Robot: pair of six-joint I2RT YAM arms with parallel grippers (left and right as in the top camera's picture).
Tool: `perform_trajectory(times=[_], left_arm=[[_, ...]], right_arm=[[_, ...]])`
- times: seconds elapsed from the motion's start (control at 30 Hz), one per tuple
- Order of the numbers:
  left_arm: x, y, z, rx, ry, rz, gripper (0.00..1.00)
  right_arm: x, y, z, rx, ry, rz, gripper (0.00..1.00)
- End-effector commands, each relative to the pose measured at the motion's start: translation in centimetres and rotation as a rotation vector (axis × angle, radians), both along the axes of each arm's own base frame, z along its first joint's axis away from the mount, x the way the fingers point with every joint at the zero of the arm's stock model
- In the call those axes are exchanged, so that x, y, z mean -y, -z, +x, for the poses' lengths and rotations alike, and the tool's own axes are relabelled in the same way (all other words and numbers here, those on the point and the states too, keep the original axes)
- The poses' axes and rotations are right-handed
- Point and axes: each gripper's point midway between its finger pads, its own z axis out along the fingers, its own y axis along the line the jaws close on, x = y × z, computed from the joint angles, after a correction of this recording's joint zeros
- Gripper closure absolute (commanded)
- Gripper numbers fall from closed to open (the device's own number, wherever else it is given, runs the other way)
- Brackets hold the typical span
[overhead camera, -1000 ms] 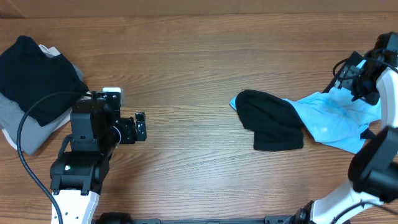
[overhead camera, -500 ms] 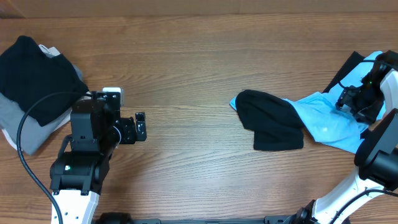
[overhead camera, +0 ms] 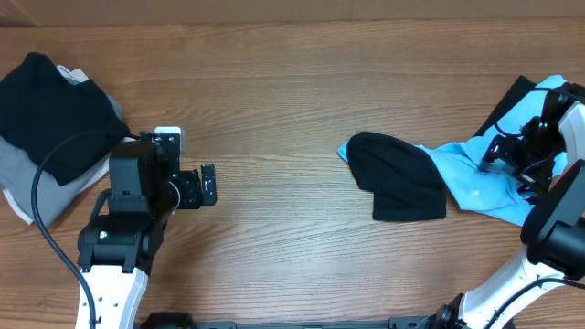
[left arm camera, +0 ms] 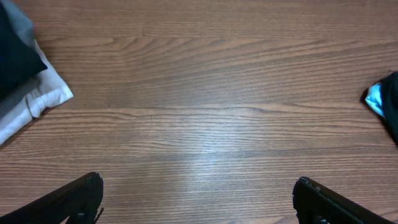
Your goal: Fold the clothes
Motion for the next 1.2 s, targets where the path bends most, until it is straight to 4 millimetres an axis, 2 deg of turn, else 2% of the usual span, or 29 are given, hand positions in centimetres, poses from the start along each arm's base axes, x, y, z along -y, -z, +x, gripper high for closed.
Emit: perform_trajectory(times=[0.0, 0.13, 0.2, 0.27, 0.4, 0.43, 0.6, 0.63, 0.67, 0.7, 0.73, 0.8, 0.9, 1.0, 1.03, 1.07, 1.1, 1.17], left_arm=[[0.4, -1.0, 0.6, 0.026, 0.005, -0.014, 0.00], [0.4, -1.2, 0.7, 0.033, 0.005, -0.015, 0.00], [0.4, -1.1, 0.7, 0.032, 0.005, -0.015, 0.00], [0.4, -1.1, 0.7, 0.032, 0.005, -0.015, 0.00], [0.4, -1.1, 0.7, 0.031, 0.005, -0.014, 0.00], [0.4, -1.1, 0.7, 0.031, 0.005, -0.014, 0.00], [0.4, -1.1, 0.7, 0.031, 0.005, -0.015, 0.00], [0.4, -1.1, 0.7, 0.031, 0.005, -0.015, 0.00], [0.4, -1.1, 0.7, 0.031, 0.005, -0.015, 0.00], [0.4, -1.1, 0.7, 0.031, 0.005, -0.015, 0.00], [0.4, -1.1, 0.7, 0.031, 0.005, -0.014, 0.00], [0.4, -1.1, 0.7, 0.031, 0.005, -0.015, 0.00], [0.4, -1.1, 0.7, 0.031, 0.005, -0.015, 0.00], [0.4, -1.1, 0.7, 0.032, 0.005, -0.015, 0.00], [0.4, -1.1, 0.7, 0.032, 0.005, -0.015, 0.00], [0.4, -1.1, 0.7, 0.032, 0.006, -0.016, 0.00], [0.5, -1.1, 0.7, 0.032, 0.008, -0.018, 0.00], [0.7, -1.2, 0.7, 0.032, 0.018, -0.028, 0.00]], right_arm=[[-0.3, -0.9, 0.4, 0.016, 0.013, 0.024, 0.10], [-0.6, -2.4, 1.1, 0.047, 0.016, 0.050, 0.06], [-0.8, -2.6, 0.7, 0.029, 0.016, 0.059, 0.06], [-1.0, -2.3, 0.4, 0.017, 0.016, 0.066, 0.06], [-1.1, -1.7, 0.0, 0.006, 0.017, 0.070, 0.26], [-1.2, -1.6, -0.1, 0.004, 0.017, 0.071, 0.28], [-1.6, 0.3, -1.0, -0.020, 0.017, 0.079, 0.22], [-1.5, 1.1, -1.4, -0.034, 0.017, 0.064, 0.27], [-1.4, 1.4, -1.5, -0.036, 0.016, 0.058, 0.41], [-1.3, 1.4, -1.5, -0.032, 0.019, 0.056, 0.74], [-1.2, 1.2, -1.3, -0.029, 0.032, 0.051, 0.95], [-1.0, 0.5, -0.9, -0.021, 0.046, 0.049, 0.96], [-0.5, -2.9, 0.4, 0.014, 0.049, 0.039, 0.96], [0.2, -9.1, 2.8, 0.144, 0.050, 0.013, 0.96], [0.5, -11.7, 3.6, 0.202, 0.050, -0.012, 0.96], [1.3, -16.2, 4.8, 0.316, 0.056, -0.068, 0.96], [1.7, -18.9, 5.2, 0.385, 0.074, -0.106, 0.96], [3.1, -26.5, 6.0, 0.615, 0.164, -0.216, 0.96]])
